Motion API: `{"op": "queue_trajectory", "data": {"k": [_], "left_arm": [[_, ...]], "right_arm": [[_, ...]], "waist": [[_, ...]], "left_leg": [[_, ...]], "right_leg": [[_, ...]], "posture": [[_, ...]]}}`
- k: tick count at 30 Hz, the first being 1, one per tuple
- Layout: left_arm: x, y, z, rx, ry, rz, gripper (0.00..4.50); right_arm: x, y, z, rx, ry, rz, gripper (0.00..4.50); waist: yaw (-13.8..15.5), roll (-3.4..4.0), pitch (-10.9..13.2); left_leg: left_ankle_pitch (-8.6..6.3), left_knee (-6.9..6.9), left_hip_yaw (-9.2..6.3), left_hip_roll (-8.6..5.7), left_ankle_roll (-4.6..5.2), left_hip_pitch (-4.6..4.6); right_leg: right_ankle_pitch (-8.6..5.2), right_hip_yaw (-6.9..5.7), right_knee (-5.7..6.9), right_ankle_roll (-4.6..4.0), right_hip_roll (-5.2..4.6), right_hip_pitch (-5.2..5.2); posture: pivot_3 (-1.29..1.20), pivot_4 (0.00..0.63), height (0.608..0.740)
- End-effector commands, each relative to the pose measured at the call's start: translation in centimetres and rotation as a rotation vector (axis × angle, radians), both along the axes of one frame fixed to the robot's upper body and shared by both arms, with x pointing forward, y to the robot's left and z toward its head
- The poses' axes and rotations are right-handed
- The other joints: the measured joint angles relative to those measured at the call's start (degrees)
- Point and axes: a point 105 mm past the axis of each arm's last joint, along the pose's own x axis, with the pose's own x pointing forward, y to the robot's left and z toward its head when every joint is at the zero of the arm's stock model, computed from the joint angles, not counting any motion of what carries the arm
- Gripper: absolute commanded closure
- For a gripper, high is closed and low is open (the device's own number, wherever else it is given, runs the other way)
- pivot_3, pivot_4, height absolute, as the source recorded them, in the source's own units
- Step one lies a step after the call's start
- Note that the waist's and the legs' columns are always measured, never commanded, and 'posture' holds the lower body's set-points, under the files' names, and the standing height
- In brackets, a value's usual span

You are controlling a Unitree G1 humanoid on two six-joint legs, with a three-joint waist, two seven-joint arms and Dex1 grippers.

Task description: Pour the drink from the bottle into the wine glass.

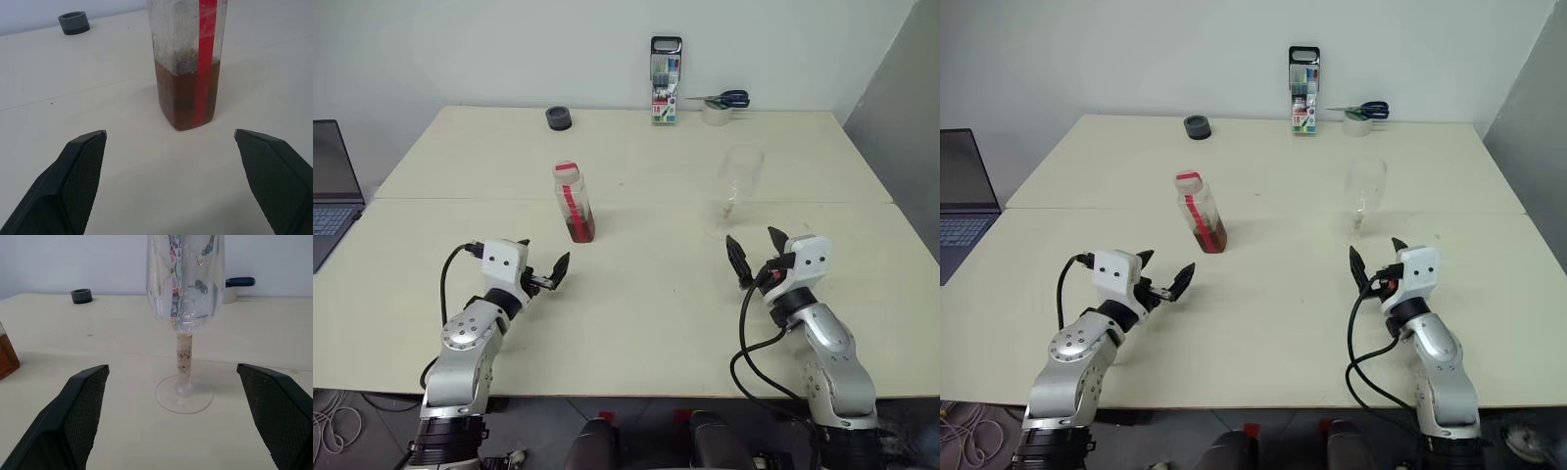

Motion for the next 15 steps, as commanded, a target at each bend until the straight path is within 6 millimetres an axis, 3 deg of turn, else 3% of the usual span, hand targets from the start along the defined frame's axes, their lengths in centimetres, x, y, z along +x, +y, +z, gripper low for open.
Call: {"op": "queue_trajectory", "data": {"k": [1, 15], "left_arm": [[-0.20, -0.40, 1.94, 0.021, -0.087, -0.018, 0.02], [0.21, -0.78, 2.13, 0.080, -0.090, -0.037, 0.02]], "right_arm": [[0.01, -0.30, 1.48, 0.004, -0.063, -0.006, 0.00], [0.13, -0.33, 1.19, -0.004, -0.058, -0.011, 0.00]], "waist": [[0.00, 0.00, 0.00], [-0.01, 0.00, 0.00]], "left_leg": [[0.00, 0.00, 0.00, 0.00, 0.00, 0.00], [0.00, 0.00, 0.00, 0.00, 0.00, 0.00]], "right_leg": [[0.00, 0.00, 0.00, 0.00, 0.00, 0.00], [0.00, 0.00, 0.00, 0.00, 0.00, 0.00]], "posture": [[0.00, 0.150, 0.740], [0.00, 0.150, 0.740]]}}
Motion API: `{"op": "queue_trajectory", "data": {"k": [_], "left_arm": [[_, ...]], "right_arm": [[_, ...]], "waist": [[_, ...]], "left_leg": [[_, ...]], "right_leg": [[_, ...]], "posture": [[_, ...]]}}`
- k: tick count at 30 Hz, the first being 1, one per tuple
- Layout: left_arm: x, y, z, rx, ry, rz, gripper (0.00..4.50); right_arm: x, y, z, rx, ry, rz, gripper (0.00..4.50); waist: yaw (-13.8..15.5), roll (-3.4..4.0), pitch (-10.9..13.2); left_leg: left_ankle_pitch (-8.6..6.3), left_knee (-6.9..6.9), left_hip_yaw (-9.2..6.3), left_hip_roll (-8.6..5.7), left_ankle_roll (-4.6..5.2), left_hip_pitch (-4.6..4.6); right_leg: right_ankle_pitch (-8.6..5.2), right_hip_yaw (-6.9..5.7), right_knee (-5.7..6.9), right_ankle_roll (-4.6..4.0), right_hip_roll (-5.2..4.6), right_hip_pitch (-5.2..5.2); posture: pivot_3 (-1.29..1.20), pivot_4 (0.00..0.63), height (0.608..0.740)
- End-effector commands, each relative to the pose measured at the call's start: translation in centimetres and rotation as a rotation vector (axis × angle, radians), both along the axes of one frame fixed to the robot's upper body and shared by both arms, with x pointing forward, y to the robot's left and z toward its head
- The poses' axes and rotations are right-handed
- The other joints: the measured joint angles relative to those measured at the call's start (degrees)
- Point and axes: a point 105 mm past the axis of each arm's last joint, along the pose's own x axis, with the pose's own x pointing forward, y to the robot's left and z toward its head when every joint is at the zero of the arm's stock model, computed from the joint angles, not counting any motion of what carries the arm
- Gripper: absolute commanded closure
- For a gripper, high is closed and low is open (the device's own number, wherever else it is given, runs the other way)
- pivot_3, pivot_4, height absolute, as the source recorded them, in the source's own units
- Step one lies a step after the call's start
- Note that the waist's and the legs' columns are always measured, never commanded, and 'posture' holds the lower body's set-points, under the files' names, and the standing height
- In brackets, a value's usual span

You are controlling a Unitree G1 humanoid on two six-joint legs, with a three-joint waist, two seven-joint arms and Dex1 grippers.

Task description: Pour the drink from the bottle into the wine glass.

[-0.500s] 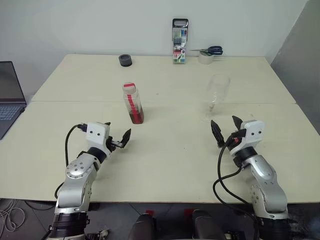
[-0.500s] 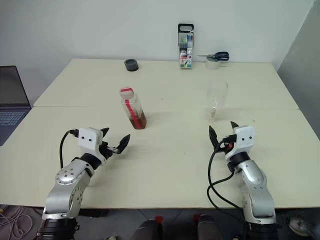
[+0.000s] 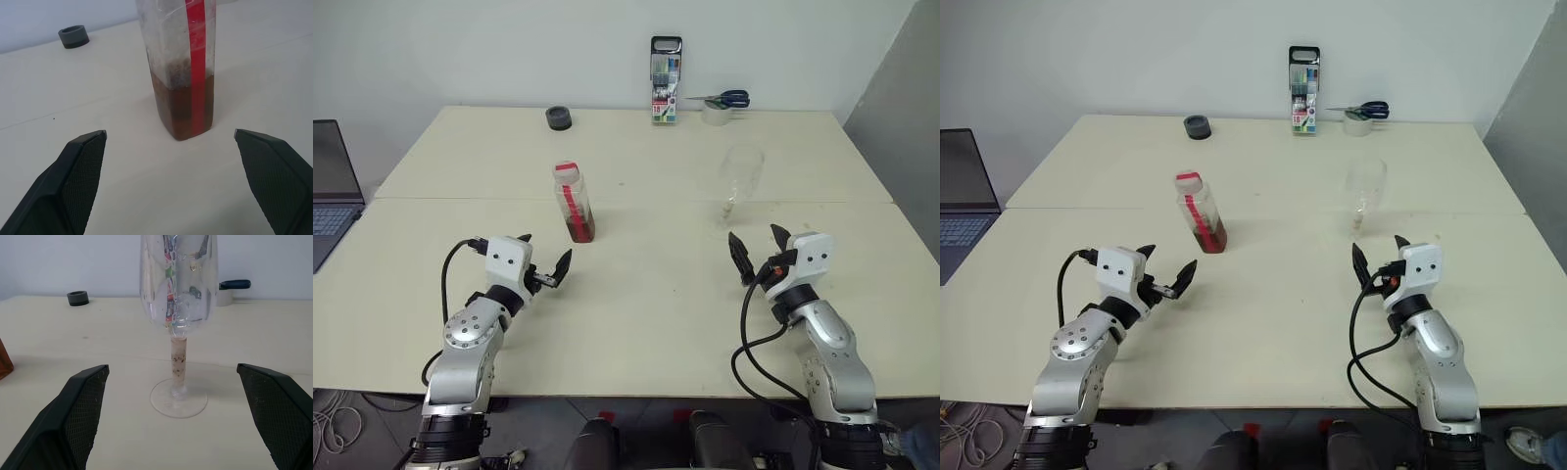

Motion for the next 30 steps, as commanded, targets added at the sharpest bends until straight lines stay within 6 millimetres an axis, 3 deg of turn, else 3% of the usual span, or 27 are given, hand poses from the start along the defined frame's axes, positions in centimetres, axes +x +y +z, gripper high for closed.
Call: {"op": "queue_trajectory", "data": {"k": [1, 5, 17, 23, 26, 30], "left_arm": [[0.1, -0.3, 1.8, 0.022, -0.063, -0.021, 0.02], [0.2, -0.4, 2.6, -0.003, -0.096, -0.023, 0.02], [0.4, -0.9, 2.7, -0.013, -0.079, -0.053, 0.02], [0.6, -0.8, 2.5, -0.044, -0.072, -0.043, 0.02], [1.7, -1.3, 2.4, -0.045, -0.067, 0.018, 0.02], [2.8, -2.1, 2.8, -0.067, -0.069, 0.050, 0.02]], "right_arm": [[-0.1, -0.1, 1.2, -0.002, -0.058, -0.002, 0.00], [0.0, 0.1, 1.4, 0.001, -0.067, 0.008, 0.00], [0.2, 0.2, 1.7, -0.011, -0.078, 0.029, 0.00], [-1.8, 4.2, 2.7, -0.106, -0.072, 0.357, 0.00], [-3.2, 6.3, 4.0, -0.148, -0.047, 0.551, 0.00], [-4.0, 7.3, 4.6, -0.188, 0.007, 0.674, 0.00]], "waist": [[0.00, 0.00, 0.00], [0.00, 0.00, 0.00], [-0.01, 0.00, 0.00], [-0.01, 0.02, 0.03], [0.01, 0.01, 0.06], [0.06, -0.04, 0.07]], "left_leg": [[0.00, 0.00, 0.00, 0.00, 0.00, 0.00], [0.00, 0.00, 0.00, 0.00, 0.00, 0.00], [0.00, 0.00, 0.01, 0.00, 0.00, 0.00], [0.00, 0.00, -0.01, 0.00, 0.00, 0.00], [0.00, 0.01, -0.04, -0.01, 0.00, -0.01], [0.00, 0.06, -0.12, -0.03, 0.01, -0.04]], "right_leg": [[0.00, 0.00, 0.00, 0.00, 0.00, 0.00], [0.00, 0.00, 0.00, 0.00, 0.00, 0.00], [0.00, 0.00, 0.00, 0.00, 0.00, 0.00], [0.00, -0.01, 0.00, 0.00, 0.00, 0.00], [0.00, -0.02, -0.01, 0.00, 0.00, 0.02], [0.00, -0.11, -0.03, 0.00, 0.01, 0.06]], "posture": [[0.00, 0.150, 0.740], [0.00, 0.150, 0.740], [0.00, 0.150, 0.740], [0.00, 0.150, 0.740], [0.00, 0.150, 0.740], [0.00, 0.150, 0.740]]}}
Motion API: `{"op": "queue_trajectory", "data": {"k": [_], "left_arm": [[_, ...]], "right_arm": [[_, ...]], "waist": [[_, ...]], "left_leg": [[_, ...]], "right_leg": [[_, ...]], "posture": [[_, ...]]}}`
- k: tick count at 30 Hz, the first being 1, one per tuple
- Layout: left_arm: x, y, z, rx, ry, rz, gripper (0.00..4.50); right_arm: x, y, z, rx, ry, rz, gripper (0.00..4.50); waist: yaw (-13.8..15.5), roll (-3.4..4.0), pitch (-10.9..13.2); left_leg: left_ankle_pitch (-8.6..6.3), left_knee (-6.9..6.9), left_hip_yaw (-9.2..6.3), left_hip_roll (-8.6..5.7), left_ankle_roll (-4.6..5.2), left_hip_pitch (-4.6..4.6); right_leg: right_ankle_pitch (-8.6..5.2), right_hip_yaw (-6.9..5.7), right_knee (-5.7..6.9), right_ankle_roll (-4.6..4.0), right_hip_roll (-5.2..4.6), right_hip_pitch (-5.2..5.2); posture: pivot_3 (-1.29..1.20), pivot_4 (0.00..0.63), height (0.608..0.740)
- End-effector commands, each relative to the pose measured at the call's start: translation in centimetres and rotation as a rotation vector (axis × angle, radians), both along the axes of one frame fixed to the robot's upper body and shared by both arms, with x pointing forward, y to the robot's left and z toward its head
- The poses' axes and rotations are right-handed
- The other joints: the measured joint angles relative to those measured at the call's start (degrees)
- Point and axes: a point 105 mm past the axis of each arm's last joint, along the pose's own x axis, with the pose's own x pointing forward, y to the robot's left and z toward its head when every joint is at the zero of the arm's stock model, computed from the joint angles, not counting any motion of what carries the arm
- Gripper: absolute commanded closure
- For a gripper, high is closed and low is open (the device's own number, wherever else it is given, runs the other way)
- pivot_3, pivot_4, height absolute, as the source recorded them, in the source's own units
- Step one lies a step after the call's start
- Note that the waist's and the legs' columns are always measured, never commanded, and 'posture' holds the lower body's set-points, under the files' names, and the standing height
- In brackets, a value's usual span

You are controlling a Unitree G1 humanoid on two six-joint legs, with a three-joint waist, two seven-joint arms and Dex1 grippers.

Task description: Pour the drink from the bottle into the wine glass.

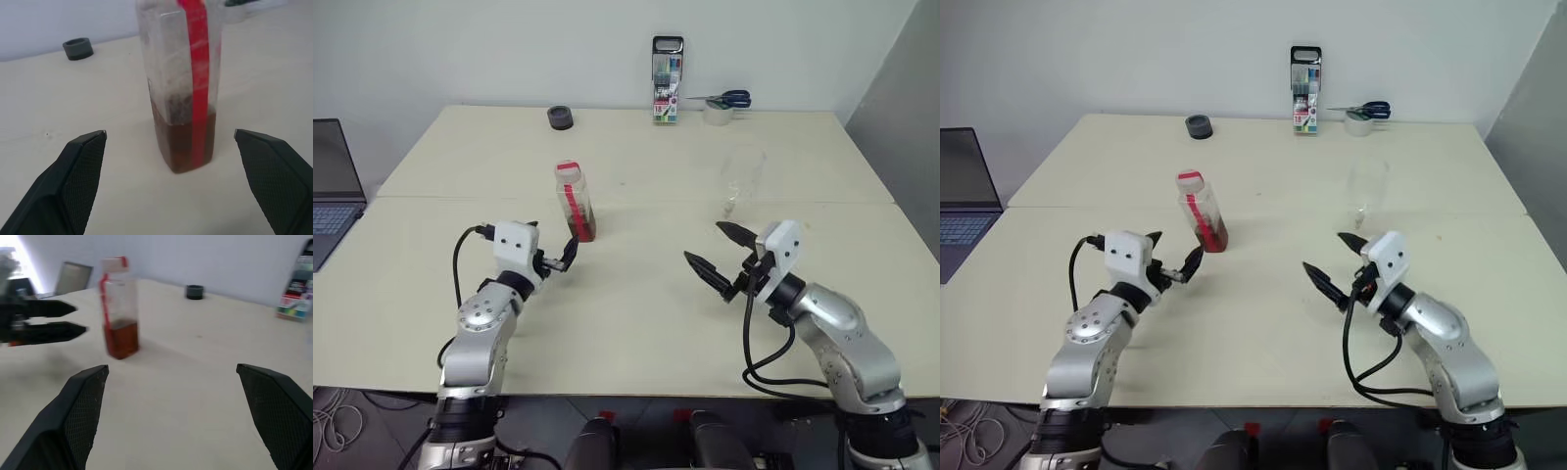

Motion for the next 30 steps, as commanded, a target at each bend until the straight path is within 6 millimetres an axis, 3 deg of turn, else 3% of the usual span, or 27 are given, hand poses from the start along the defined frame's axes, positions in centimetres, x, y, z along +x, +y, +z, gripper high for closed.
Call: {"op": "queue_trajectory", "data": {"k": [1, 21, 30], "left_arm": [[0.9, -0.4, 0.9, 0.003, -0.024, 0.033, 0.02], [4.4, -2.7, 2.3, -0.028, -0.053, 0.060, 0.02], [6.3, -3.1, 4.0, -0.020, -0.096, 0.118, 0.02]], "right_arm": [[-1.2, 1.0, 1.0, -0.017, 0.026, 0.107, 0.00], [-1.3, 0.8, 1.9, -0.085, 0.025, 0.164, 0.00], [-0.9, 0.7, 2.6, -0.093, 0.018, 0.171, 0.00]], "waist": [[0.00, 0.00, 0.00], [0.10, -0.07, 0.04], [0.10, -0.09, 0.05]], "left_leg": [[0.00, -0.02, 0.00, 0.00, 0.00, 0.00], [0.01, 0.00, 0.01, -0.03, -0.01, -0.10], [0.01, 0.00, 0.00, -0.03, -0.02, -0.11]], "right_leg": [[0.00, 0.00, -0.01, 0.00, 0.00, -0.01], [0.00, -0.01, -0.11, 0.00, -0.03, -0.03], [0.00, -0.02, -0.12, 0.00, -0.03, -0.04]], "posture": [[0.00, 0.150, 0.740], [0.00, 0.150, 0.740], [0.00, 0.150, 0.740]]}}
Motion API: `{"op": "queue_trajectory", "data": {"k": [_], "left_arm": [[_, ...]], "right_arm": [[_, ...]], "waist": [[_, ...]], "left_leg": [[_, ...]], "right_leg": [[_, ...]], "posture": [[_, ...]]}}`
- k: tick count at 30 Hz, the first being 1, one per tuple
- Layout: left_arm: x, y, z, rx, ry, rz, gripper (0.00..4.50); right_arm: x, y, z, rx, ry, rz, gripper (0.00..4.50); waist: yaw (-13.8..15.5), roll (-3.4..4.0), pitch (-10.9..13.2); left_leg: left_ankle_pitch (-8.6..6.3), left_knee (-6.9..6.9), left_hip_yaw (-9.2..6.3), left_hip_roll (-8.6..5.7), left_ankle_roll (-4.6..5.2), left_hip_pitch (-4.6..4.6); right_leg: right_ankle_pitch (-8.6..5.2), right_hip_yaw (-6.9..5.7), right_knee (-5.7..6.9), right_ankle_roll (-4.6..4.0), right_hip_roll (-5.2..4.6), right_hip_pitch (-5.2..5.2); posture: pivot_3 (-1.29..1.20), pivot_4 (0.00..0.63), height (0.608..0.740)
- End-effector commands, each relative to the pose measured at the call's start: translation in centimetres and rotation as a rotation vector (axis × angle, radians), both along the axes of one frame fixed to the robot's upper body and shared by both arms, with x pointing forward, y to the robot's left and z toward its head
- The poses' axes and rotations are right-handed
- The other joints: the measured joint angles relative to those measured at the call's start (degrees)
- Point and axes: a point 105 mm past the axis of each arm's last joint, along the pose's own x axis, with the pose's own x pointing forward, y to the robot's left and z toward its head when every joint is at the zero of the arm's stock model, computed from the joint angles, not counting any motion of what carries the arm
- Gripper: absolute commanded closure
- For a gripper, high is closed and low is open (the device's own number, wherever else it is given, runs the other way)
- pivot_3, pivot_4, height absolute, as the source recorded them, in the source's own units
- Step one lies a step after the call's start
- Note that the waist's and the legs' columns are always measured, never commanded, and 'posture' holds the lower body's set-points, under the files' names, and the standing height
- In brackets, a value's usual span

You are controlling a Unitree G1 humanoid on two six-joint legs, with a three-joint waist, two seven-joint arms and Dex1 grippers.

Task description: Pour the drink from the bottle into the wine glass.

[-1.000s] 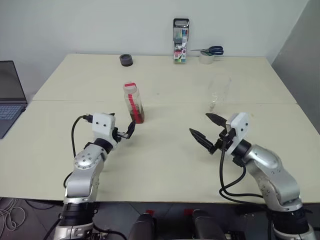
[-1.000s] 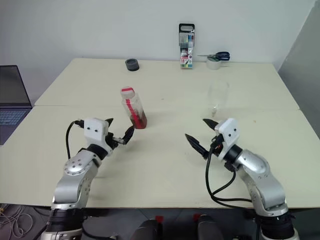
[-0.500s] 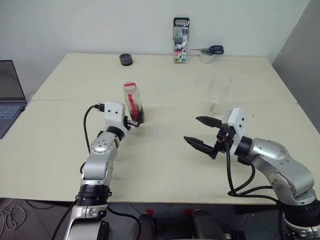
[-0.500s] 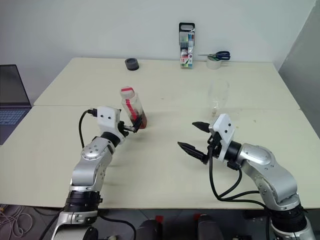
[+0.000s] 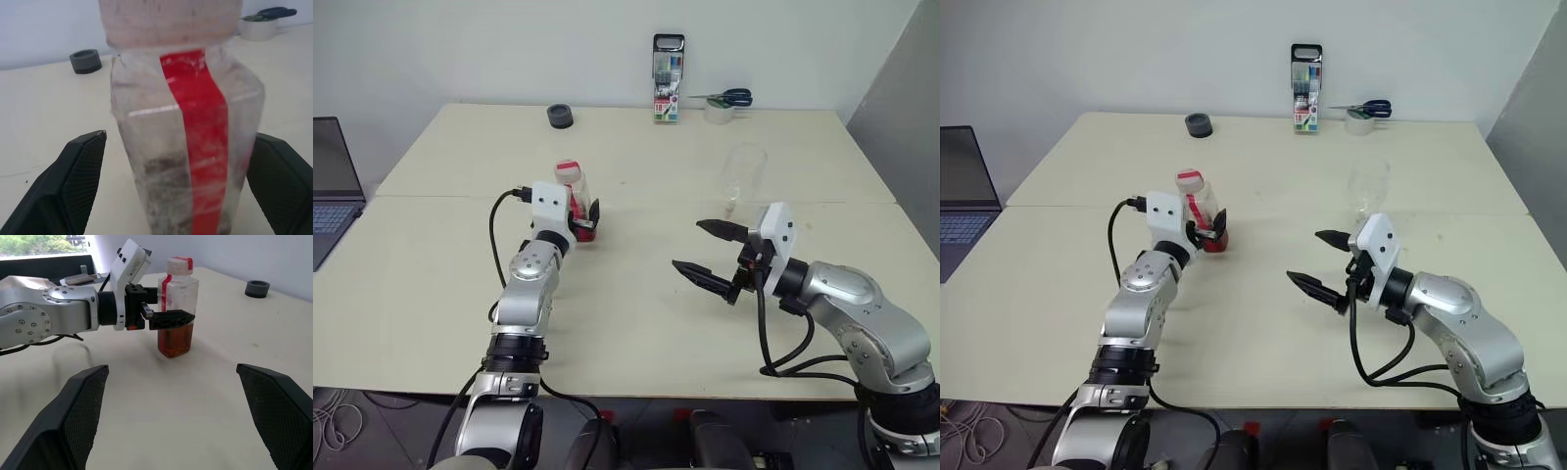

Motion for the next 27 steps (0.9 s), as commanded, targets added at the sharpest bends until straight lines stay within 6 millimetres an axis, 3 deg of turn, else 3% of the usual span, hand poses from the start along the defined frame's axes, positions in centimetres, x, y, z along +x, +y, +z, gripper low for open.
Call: {"op": "queue_trajectory", "data": {"k": [1, 21, 24, 27], "left_arm": [[0.5, -0.4, 1.9, 0.012, -0.067, 0.010, 0.02], [1.0, -0.8, 2.8, -0.019, -0.064, 0.015, 0.02], [1.1, -0.7, 3.0, -0.021, -0.066, 0.016, 0.63], [1.1, -0.8, 3.0, -0.020, -0.068, 0.015, 1.58]], "right_arm": [[-0.1, -0.2, 1.2, 0.009, -0.035, 0.015, 0.00], [0.2, 0.2, 2.6, 0.028, -0.050, 0.053, 0.00], [0.2, 0.2, 2.5, 0.028, -0.051, 0.051, 0.00], [0.3, 0.2, 2.5, 0.029, -0.049, 0.049, 0.00]], "waist": [[0.00, 0.00, 0.00], [0.00, -0.01, 0.01], [0.00, -0.01, 0.01], [0.00, -0.01, 0.01]], "left_leg": [[0.00, 0.00, 0.01, 0.00, 0.00, 0.00], [0.01, 0.00, 0.00, -0.01, -0.02, -0.02], [0.01, 0.00, 0.01, -0.01, -0.02, -0.02], [0.01, 0.00, 0.01, -0.01, -0.02, -0.02]], "right_leg": [[0.00, 0.00, 0.01, 0.00, 0.00, 0.00], [0.00, 0.00, -0.01, 0.00, -0.01, -0.01], [0.00, 0.01, -0.01, 0.00, -0.01, -0.01], [0.00, 0.01, -0.01, 0.00, -0.01, -0.01]], "posture": [[0.00, 0.150, 0.740], [0.00, 0.150, 0.740], [0.00, 0.150, 0.740], [0.00, 0.150, 0.740]]}}
